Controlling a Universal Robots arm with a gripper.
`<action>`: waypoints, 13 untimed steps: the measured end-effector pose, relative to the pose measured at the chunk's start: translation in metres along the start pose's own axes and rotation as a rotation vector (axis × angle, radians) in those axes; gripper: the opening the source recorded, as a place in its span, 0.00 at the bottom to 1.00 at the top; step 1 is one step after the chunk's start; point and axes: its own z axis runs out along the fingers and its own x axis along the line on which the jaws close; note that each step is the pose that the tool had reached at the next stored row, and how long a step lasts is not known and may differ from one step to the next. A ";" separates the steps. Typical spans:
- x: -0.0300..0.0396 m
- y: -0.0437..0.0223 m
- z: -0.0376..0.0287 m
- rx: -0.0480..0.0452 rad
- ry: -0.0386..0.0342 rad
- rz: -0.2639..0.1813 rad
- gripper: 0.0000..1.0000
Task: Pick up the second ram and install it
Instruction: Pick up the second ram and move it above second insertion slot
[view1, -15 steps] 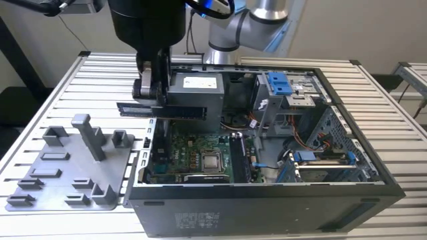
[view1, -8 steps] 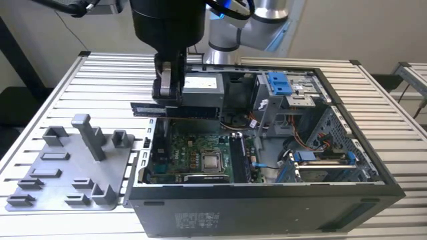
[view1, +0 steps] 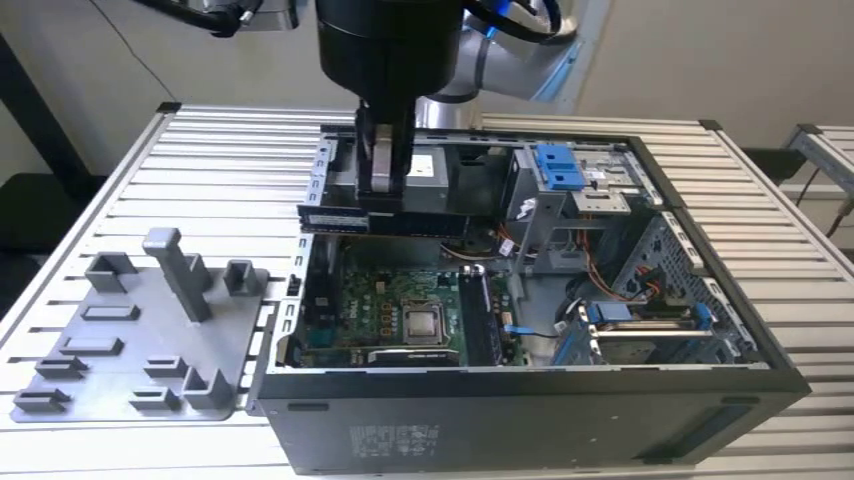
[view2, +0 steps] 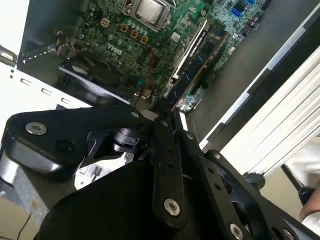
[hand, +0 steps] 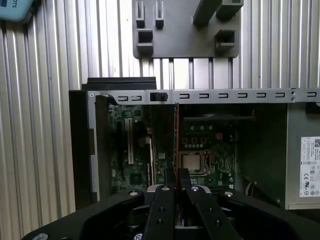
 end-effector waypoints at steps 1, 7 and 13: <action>-0.0002 -0.0039 -0.0001 -0.0003 0.0001 0.000 0.14; -0.0013 -0.0279 -0.0008 -0.0018 0.0001 0.000 0.14; -0.0024 -0.0511 -0.0016 -0.0032 0.0002 0.000 0.14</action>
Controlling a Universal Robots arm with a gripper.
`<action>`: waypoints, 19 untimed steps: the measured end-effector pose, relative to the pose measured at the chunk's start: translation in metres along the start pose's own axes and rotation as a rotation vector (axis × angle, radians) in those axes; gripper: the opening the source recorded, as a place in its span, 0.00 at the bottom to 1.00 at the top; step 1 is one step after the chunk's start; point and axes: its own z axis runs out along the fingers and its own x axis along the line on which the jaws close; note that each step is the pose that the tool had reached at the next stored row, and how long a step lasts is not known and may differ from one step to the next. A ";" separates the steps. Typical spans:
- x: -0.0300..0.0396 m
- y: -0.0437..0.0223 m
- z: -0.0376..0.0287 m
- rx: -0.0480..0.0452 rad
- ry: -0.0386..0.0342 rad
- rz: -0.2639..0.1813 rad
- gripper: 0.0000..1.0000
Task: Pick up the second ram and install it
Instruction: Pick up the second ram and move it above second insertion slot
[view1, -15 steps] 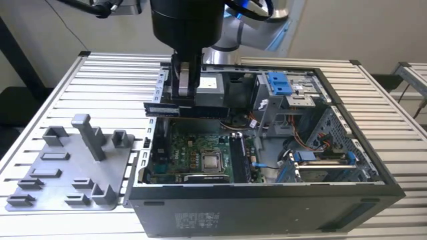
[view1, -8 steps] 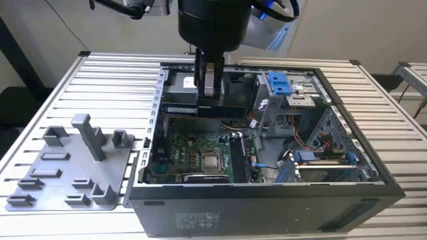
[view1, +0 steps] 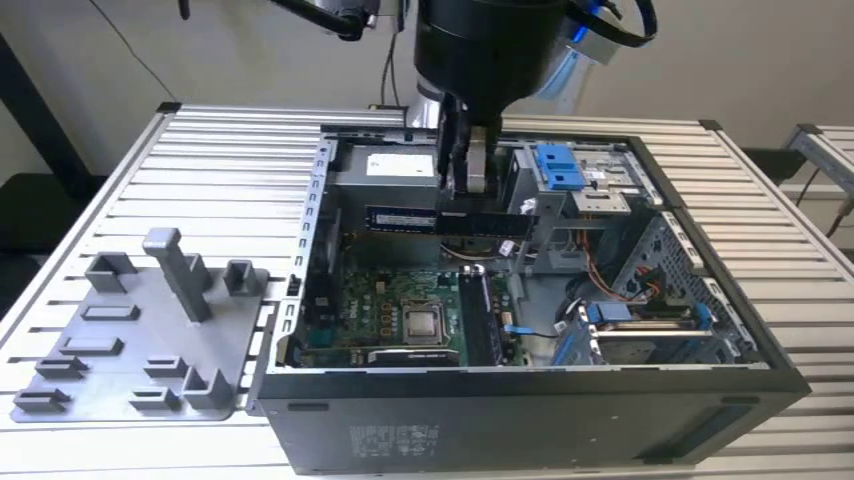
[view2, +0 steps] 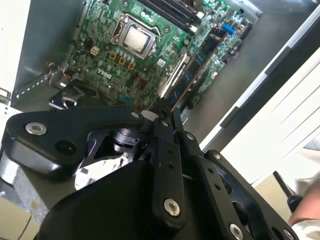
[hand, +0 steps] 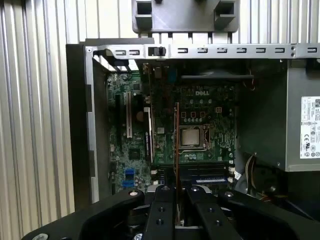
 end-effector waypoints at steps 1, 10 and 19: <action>-0.0002 -0.0036 -0.0001 -0.0002 0.0000 0.000 0.14; -0.0015 -0.0329 -0.0011 -0.0015 0.0000 0.000 0.14; -0.0024 -0.0521 -0.0017 -0.0019 0.0001 0.000 0.14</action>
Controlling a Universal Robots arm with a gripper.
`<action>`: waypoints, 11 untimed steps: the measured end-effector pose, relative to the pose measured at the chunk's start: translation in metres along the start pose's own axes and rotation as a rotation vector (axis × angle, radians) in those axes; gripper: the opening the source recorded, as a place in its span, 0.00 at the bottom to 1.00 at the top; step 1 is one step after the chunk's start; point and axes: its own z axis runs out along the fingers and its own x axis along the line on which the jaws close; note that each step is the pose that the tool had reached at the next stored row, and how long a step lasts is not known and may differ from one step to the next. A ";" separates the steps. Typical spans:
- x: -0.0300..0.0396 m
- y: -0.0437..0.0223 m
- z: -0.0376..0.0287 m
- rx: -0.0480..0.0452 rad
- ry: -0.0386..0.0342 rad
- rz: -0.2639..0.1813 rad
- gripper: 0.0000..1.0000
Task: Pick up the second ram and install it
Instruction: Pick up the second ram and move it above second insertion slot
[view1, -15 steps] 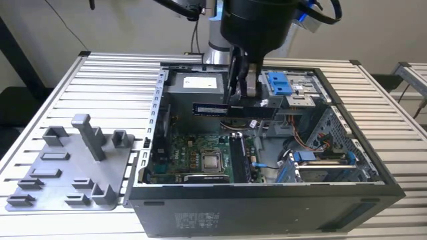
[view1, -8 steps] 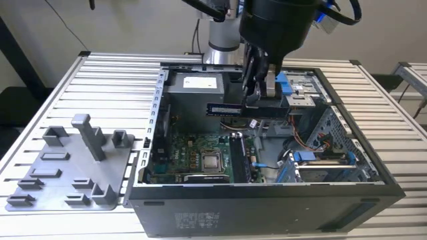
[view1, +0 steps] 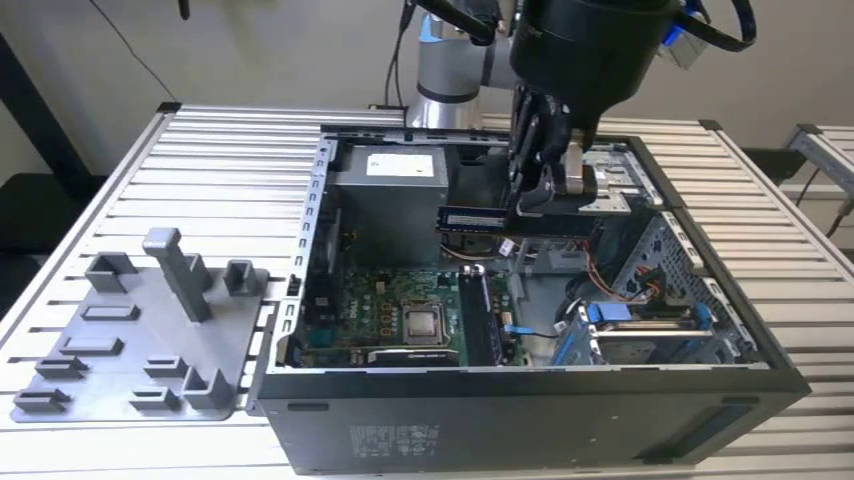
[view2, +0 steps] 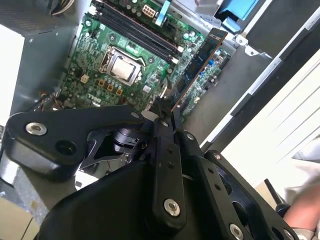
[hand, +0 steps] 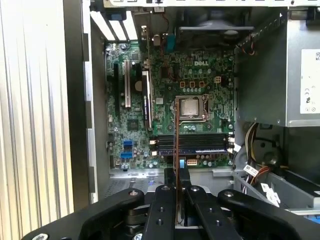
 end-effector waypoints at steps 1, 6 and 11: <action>0.0000 0.0000 0.0000 0.0000 0.0000 0.000 0.14; 0.0000 -0.0002 0.0000 0.0000 0.0000 0.000 0.14; -0.0009 -0.0002 0.0000 0.0000 0.0000 0.000 0.14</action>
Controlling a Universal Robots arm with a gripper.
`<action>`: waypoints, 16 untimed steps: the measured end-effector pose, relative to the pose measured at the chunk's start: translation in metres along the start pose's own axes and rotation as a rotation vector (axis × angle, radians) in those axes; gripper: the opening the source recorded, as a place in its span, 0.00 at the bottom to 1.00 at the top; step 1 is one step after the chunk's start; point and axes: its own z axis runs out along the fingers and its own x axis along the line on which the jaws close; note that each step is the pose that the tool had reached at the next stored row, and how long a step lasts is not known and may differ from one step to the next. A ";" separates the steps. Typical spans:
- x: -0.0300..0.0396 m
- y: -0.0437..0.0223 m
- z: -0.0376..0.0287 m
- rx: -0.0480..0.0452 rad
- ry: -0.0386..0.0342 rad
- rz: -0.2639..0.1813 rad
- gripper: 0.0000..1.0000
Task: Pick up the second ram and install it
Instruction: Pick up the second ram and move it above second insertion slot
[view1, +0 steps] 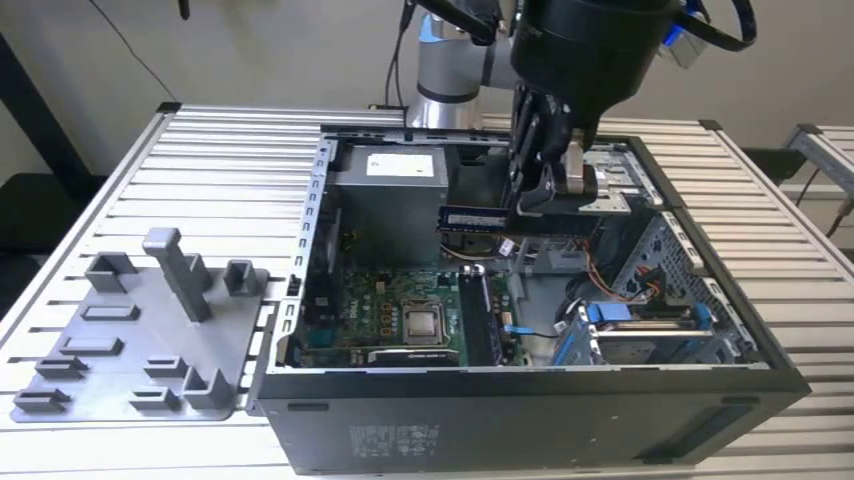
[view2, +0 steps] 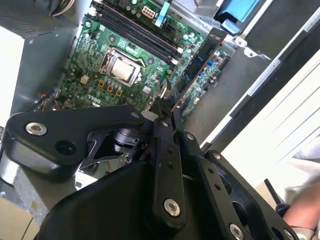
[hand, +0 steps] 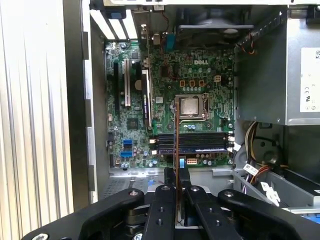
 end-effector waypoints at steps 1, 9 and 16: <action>-0.0006 0.0001 0.0000 0.0000 0.0001 0.000 0.14; -0.0201 0.0010 0.0007 0.0000 -0.0001 0.000 0.14; -0.0447 0.0017 0.0015 0.0000 0.0000 0.000 0.14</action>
